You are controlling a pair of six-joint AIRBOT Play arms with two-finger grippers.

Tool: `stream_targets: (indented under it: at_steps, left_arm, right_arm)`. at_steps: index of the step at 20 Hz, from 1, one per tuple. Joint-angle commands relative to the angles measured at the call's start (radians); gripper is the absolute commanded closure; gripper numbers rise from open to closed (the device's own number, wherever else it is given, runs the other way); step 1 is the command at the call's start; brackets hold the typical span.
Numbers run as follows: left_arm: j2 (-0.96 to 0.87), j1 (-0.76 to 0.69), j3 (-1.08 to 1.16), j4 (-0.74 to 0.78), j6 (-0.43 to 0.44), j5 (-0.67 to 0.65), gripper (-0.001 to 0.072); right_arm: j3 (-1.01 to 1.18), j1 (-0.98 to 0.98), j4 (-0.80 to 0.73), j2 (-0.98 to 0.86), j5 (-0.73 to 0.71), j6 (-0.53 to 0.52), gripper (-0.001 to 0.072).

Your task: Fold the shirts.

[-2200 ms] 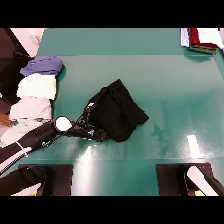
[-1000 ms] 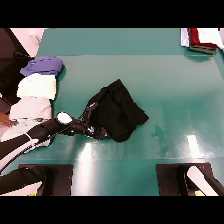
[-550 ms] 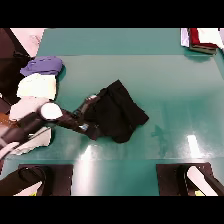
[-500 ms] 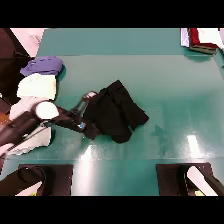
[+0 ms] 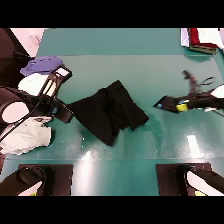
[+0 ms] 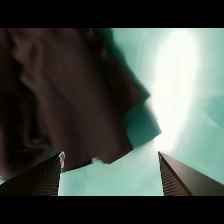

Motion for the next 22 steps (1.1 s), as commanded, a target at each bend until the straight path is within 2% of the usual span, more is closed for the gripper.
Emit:
stream_targets:
  at_steps: [1, 4, 6, 7, 8, 10, 14, 18, 22]
  left_arm:
    - [0.005, 0.001, 0.007, 0.081, -0.039, 0.000, 0.0685]
    - [0.005, 0.001, 0.007, 0.087, -0.060, 0.000, 0.0685]
    - [0.005, 0.001, 0.007, 0.094, -0.089, 0.001, 0.0685]
    - [0.005, 0.001, 0.007, 0.095, -0.096, 0.002, 0.0685]
    - [0.005, 0.001, 0.007, 0.099, -0.108, 0.008, 0.0685]
    - [0.005, 0.001, 0.014, 0.114, -0.110, 0.013, 0.0685]
    - [0.008, 0.037, 0.184, 0.200, -0.116, -0.004, 0.0685]
    - [0.008, 0.138, 0.552, 0.200, -0.046, -0.033, 0.0685]
    - [0.008, 0.139, 0.887, 0.183, -0.006, -0.054, 0.0685]
  right_arm:
    - [-0.018, 0.145, -0.005, -0.157, -0.148, -0.041, 0.0059]
    - [0.066, 0.183, -0.005, -0.273, -0.153, -0.050, 0.0097]
    - [0.120, 0.200, -0.005, -0.333, -0.104, -0.051, 0.0144]
    - [0.143, 0.208, -0.005, -0.352, -0.077, -0.056, 0.0221]
    - [0.162, 0.215, -0.005, -0.362, -0.050, -0.074, 0.0357]
    - [0.188, 0.221, -0.006, -0.351, -0.011, -0.102, 0.0703]
    - [0.325, 0.144, -0.088, -0.204, 0.023, -0.068, 0.0700]
    - [0.589, 0.001, -0.149, 0.019, 0.030, -0.019, 0.0702]
    - [0.855, -0.143, -0.163, 0.166, 0.020, -0.010, 0.0702]
